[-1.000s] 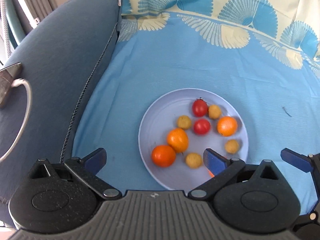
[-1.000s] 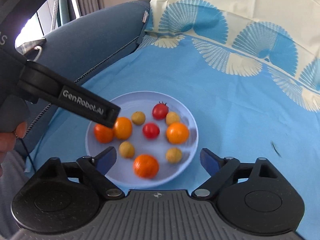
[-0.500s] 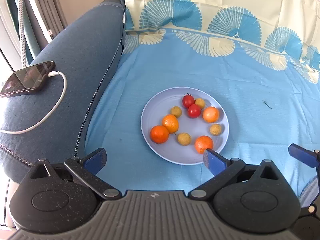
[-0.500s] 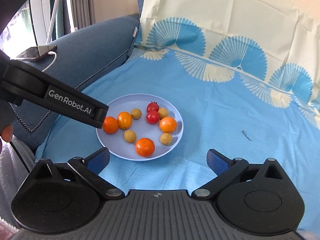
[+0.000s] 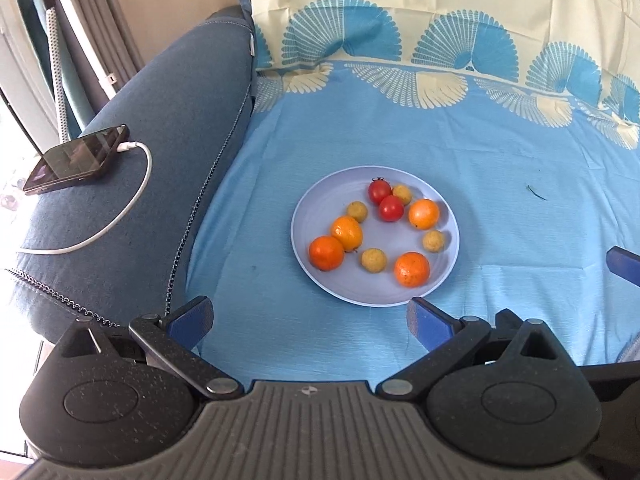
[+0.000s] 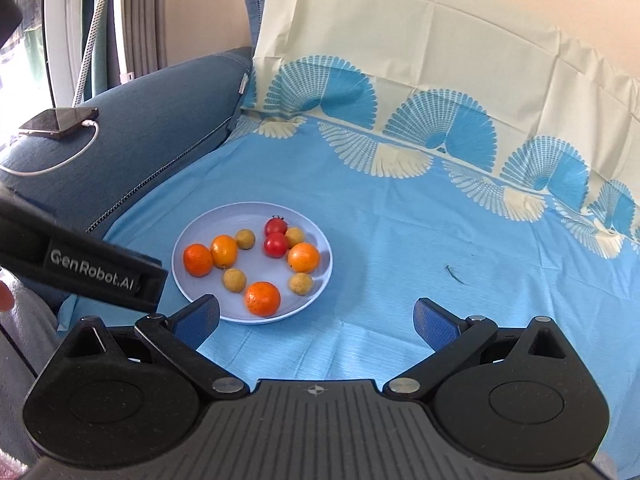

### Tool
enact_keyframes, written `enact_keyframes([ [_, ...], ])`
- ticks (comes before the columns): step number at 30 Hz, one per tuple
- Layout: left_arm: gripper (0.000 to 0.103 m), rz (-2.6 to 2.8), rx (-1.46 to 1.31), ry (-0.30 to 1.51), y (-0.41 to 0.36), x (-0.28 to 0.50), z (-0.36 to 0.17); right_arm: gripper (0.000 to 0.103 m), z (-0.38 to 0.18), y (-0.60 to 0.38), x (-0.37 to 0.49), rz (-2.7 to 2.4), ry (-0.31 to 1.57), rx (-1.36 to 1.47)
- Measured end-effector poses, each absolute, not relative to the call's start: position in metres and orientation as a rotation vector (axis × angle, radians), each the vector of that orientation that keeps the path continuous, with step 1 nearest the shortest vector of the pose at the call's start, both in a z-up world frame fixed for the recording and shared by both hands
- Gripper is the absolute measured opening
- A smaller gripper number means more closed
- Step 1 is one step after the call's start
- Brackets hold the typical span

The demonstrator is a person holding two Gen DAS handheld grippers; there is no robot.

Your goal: Organize fruits

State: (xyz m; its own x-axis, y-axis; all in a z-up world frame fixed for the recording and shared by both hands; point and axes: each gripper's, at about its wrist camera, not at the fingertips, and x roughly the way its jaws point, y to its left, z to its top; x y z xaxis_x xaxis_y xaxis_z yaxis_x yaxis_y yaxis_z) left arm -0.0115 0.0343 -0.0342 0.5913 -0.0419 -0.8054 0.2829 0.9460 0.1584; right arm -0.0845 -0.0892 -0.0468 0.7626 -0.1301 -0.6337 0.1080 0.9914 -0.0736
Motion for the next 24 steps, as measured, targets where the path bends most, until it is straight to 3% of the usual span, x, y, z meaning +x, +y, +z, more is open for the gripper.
enact_keyframes([
  [24, 0.103, -0.095, 0.234, 0.959, 0.05, -0.002, -0.047, 0.102, -0.045, -0.088, -0.087, -0.116, 0.674, -0.004],
])
